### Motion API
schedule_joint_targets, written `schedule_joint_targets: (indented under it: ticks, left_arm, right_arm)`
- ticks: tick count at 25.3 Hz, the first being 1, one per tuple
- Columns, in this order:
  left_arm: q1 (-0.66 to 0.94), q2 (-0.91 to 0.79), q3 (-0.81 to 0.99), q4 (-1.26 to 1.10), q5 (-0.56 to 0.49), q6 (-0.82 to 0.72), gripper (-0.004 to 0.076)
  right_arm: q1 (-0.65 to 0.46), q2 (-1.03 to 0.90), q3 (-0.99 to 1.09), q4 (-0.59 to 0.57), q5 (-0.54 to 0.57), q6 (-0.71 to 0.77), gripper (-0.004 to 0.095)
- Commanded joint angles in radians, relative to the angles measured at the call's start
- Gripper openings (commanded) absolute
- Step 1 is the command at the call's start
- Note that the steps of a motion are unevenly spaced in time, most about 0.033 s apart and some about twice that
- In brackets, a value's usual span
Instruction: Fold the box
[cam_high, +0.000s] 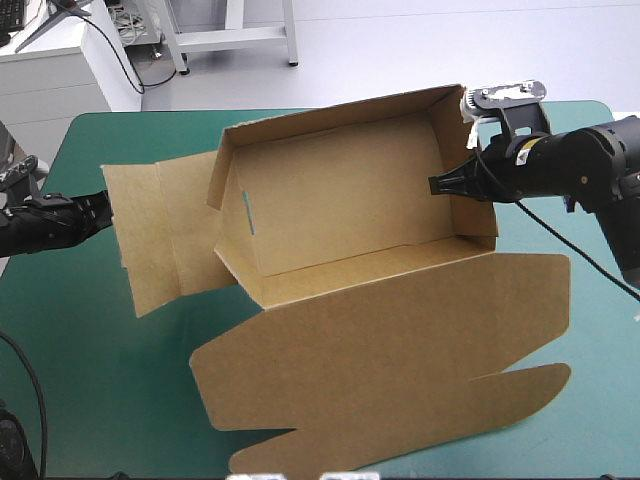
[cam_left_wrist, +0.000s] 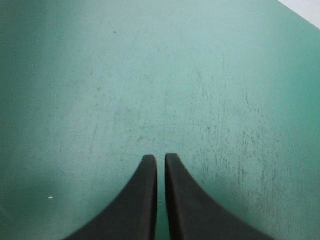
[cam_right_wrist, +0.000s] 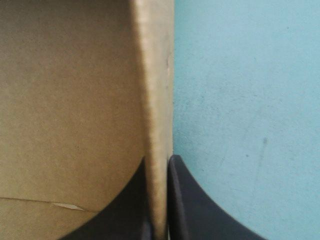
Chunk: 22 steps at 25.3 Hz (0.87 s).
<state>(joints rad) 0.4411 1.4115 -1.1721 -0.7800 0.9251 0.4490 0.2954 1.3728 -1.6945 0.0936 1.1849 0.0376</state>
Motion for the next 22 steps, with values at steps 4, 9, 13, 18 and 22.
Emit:
schedule_joint_targets:
  ticks: [4,9,13,18,22]
  left_arm:
    - [-0.004,-0.029,-0.025,-0.069,0.047,-0.001,0.0492]
    - [-0.066,-0.029,-0.025,-0.081,0.075,0.009,0.0573]
    - [-0.193,-0.029,-0.025,-0.081,0.121,0.068,0.0568]
    - [-0.212,-0.033,-0.025,-0.128,0.149,0.110,0.0568]
    - [-0.212,-0.033,-0.025,-0.310,0.246,0.261,0.0568]
  right_arm:
    - [-0.004,-0.036,-0.033,0.098,-0.100,-0.046,-0.0019]
    - [-0.004,-0.022,-0.033,0.166,-0.101,-0.098,-0.0019]
    - [-0.004,0.012,-0.033,0.225,-0.153,-0.136,-0.0019]
    - [-0.004,0.058,-0.033,0.221,-0.161,-0.129,-0.0019]
    - [-0.004,0.077,-0.033,0.221,-0.210,-0.103,-0.0019]
